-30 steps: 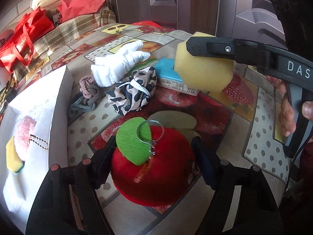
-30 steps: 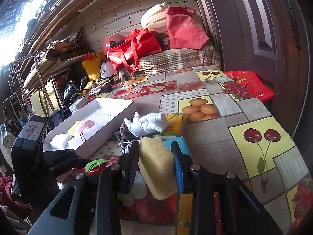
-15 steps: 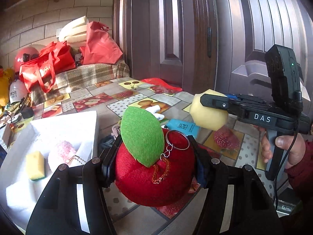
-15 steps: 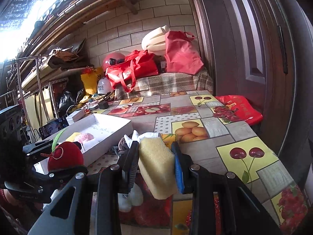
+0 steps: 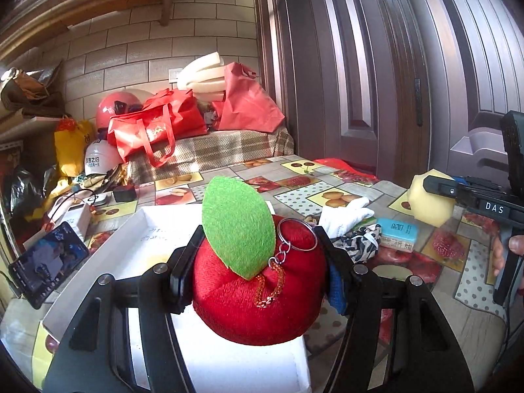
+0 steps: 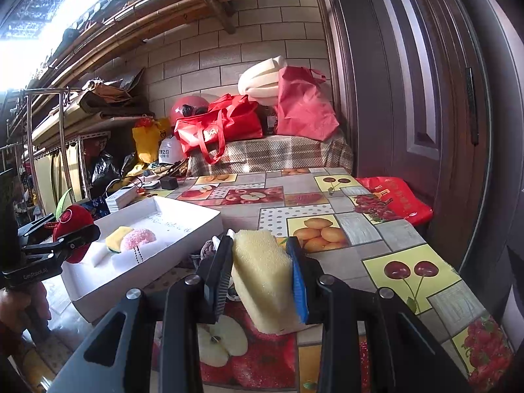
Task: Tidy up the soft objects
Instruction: 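Carry the apple plush and yellow sponge over the tray with both grippers, then open the left gripper to drop the apple plush into the tray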
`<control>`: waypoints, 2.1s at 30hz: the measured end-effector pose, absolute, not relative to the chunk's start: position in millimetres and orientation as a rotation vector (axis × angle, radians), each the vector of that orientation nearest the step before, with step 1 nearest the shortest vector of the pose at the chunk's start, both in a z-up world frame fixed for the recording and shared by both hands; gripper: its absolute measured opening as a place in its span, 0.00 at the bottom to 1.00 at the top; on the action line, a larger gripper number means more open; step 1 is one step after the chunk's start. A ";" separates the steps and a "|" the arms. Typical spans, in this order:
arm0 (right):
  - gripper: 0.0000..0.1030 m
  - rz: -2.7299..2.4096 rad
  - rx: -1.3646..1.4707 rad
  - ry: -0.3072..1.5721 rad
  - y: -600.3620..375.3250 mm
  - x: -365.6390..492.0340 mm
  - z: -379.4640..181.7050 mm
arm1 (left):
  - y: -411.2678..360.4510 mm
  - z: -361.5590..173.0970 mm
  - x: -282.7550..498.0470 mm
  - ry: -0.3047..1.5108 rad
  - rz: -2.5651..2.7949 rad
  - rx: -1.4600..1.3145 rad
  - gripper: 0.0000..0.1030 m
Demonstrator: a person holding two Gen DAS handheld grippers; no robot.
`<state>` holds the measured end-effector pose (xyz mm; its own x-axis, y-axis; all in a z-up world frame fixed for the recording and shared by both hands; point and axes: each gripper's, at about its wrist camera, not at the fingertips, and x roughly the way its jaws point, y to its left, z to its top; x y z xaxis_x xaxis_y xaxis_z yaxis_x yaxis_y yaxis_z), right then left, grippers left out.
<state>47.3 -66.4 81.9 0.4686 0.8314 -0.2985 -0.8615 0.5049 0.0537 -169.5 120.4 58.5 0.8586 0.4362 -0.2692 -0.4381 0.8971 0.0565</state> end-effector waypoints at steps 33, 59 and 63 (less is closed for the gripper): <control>0.31 1.415 -0.238 0.319 69.8 -48.3 68.0 | 203.5 46.9 -203.4 0.300 0.701 -0.077 0.62; 0.32 1.356 -0.344 0.399 150.9 -24.3 56.7 | 215.7 43.4 -189.3 0.351 0.720 -0.100 0.62; 0.32 1.345 -0.330 0.372 148.4 -25.4 59.3 | 213.8 43.7 -191.4 0.340 0.736 -0.098 0.67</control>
<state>-25.4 148.4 59.3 0.1817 0.8777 -0.4433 -0.9808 0.1940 -0.0178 -191.4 213.8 43.7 0.6894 0.6409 -0.3376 -0.6725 0.7394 0.0305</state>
